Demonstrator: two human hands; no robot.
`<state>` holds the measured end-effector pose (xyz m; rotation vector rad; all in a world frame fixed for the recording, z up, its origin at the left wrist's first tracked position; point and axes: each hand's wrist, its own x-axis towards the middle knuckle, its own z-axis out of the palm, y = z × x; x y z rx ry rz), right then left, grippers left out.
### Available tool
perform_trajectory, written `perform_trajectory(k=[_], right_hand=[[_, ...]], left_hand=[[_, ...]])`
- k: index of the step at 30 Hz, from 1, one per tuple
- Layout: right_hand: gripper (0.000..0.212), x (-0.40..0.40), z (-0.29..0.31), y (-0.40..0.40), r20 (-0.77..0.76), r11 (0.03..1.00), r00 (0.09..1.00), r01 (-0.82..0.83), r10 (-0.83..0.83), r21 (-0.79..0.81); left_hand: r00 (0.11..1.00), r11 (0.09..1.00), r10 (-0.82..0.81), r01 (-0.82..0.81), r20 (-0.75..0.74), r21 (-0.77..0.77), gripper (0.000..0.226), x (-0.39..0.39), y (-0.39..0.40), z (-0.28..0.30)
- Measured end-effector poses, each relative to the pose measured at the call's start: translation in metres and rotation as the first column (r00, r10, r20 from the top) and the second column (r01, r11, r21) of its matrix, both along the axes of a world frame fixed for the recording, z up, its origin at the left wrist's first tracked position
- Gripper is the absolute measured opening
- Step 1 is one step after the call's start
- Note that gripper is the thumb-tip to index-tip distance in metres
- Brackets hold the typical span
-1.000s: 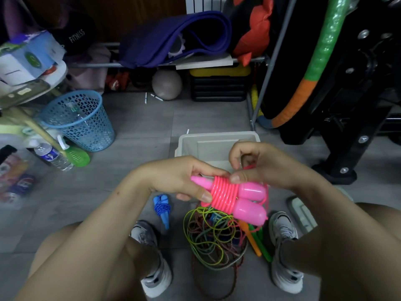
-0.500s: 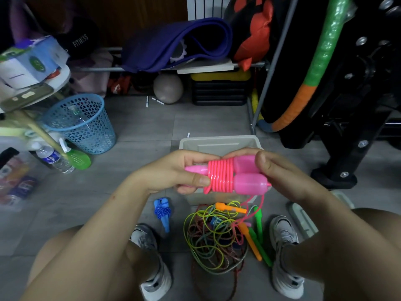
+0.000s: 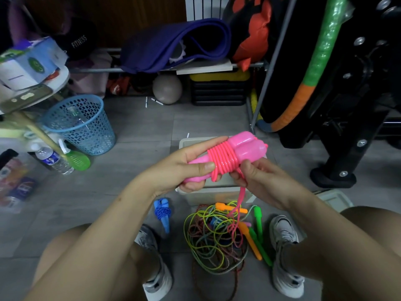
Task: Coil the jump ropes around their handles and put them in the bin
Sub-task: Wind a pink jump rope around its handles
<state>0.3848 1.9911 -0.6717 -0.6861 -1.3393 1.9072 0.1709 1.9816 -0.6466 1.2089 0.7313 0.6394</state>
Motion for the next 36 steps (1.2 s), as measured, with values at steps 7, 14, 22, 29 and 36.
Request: perform_trajectory(k=[7, 14, 22, 29, 36], right_hand=[[0.044, -0.013, 0.006, -0.003, 0.345, 0.951, 0.887, 0.293, -0.307, 0.093], [0.013, -0.014, 0.010, -0.001, 0.517, 0.919, 0.760, 0.302, -0.392, 0.254], [0.016, -0.011, 0.004, 0.006, 0.521, 0.750, 0.581, 0.266, -0.626, 0.605], [0.027, -0.006, 0.011, 0.011, 0.491, 0.949, 0.813, 0.266, -0.314, 0.167], [0.017, -0.006, 0.011, 0.004, 0.605, 0.823, 0.593, 0.193, -0.532, 0.535]], left_hand=[[0.934, 0.957, 0.286, -0.268, -0.214, 0.107, 0.059, 0.014, 0.003, -0.003], [0.882, 0.910, 0.413, -0.390, -0.228, 0.140, 0.056, 0.021, 0.007, -0.005], [0.881, 0.888, 0.453, -0.433, -0.135, 0.156, 0.056, 0.024, 0.010, 0.002], [0.845, 0.836, 0.527, -0.497, -0.088, 0.233, 0.057, 0.033, 0.012, 0.005], [0.749, 0.743, 0.631, -0.510, -0.200, 0.433, 0.059, 0.024, 0.023, -0.004]])
